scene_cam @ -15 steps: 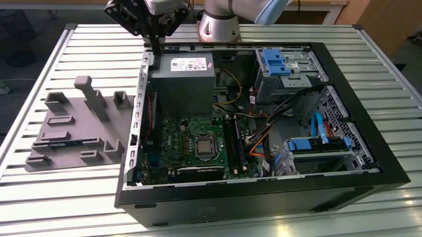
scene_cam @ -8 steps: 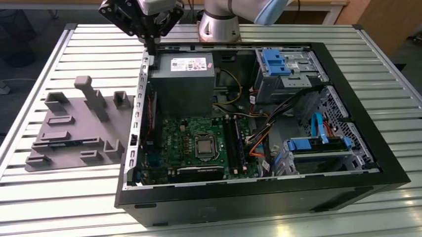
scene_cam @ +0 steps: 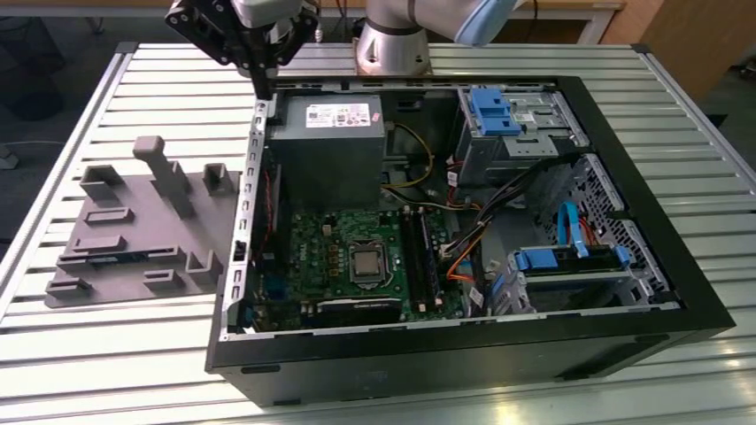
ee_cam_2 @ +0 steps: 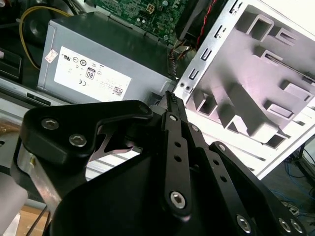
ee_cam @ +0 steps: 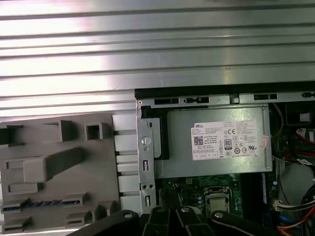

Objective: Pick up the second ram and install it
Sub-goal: 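Reach for the second ram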

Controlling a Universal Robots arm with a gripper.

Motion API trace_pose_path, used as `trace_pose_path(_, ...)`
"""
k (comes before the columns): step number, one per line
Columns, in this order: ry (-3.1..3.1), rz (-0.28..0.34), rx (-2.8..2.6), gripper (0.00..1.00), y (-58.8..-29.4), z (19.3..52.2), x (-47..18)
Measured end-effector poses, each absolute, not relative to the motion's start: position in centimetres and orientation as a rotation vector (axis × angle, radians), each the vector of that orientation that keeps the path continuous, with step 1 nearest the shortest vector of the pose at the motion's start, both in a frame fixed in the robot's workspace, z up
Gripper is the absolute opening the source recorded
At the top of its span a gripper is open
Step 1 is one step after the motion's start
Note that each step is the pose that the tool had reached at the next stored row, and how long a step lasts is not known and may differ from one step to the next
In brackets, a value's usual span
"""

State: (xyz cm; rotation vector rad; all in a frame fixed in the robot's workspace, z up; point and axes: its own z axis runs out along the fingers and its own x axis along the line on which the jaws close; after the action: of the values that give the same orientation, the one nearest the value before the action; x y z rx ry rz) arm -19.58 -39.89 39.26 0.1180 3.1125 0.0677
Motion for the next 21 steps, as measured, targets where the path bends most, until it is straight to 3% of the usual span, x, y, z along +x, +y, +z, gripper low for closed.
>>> trace_pose_path(21,3.112,0.068,0.118,0.11,-39.9,39.2,-21.7)
